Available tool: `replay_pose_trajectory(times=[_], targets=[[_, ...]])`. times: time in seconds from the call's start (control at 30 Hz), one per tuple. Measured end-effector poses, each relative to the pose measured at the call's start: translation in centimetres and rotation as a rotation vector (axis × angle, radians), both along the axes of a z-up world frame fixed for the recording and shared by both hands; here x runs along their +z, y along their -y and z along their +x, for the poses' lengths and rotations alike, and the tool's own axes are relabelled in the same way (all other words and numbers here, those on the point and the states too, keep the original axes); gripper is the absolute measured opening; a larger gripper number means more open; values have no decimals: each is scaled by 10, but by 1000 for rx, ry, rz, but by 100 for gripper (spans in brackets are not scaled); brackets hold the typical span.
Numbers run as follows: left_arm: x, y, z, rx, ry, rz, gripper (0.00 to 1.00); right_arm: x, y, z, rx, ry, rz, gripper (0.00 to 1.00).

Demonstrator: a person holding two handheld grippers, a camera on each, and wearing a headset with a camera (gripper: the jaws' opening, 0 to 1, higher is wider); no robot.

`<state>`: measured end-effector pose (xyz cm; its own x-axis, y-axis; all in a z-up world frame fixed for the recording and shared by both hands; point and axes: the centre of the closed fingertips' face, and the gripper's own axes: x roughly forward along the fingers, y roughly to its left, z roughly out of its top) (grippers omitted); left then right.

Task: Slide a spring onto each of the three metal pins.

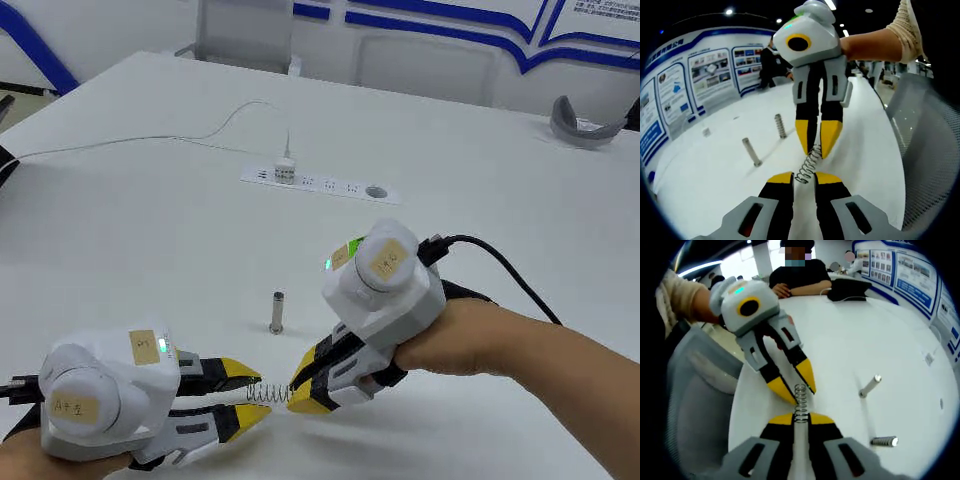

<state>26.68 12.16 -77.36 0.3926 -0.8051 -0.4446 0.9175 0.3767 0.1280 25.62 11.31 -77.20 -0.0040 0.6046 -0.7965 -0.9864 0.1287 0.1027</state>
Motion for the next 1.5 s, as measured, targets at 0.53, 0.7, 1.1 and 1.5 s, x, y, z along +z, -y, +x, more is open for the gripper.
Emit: replay_pose_trajectory(times=[0.53, 0.7, 1.1, 1.5], targets=[[-1, 1, 1, 3, -5, 1, 12, 23, -7, 1, -11, 28, 50, 12], [0, 2, 1, 4, -7, -5, 11, 34, -13, 2, -15, 42, 90, 12], [3, 3, 0, 21, -23, -31, 11, 45, -29, 4, -25, 81, 151, 11], [6, 4, 1, 45, -60, -75, 11, 50, -41, 5, -38, 109, 203, 12]])
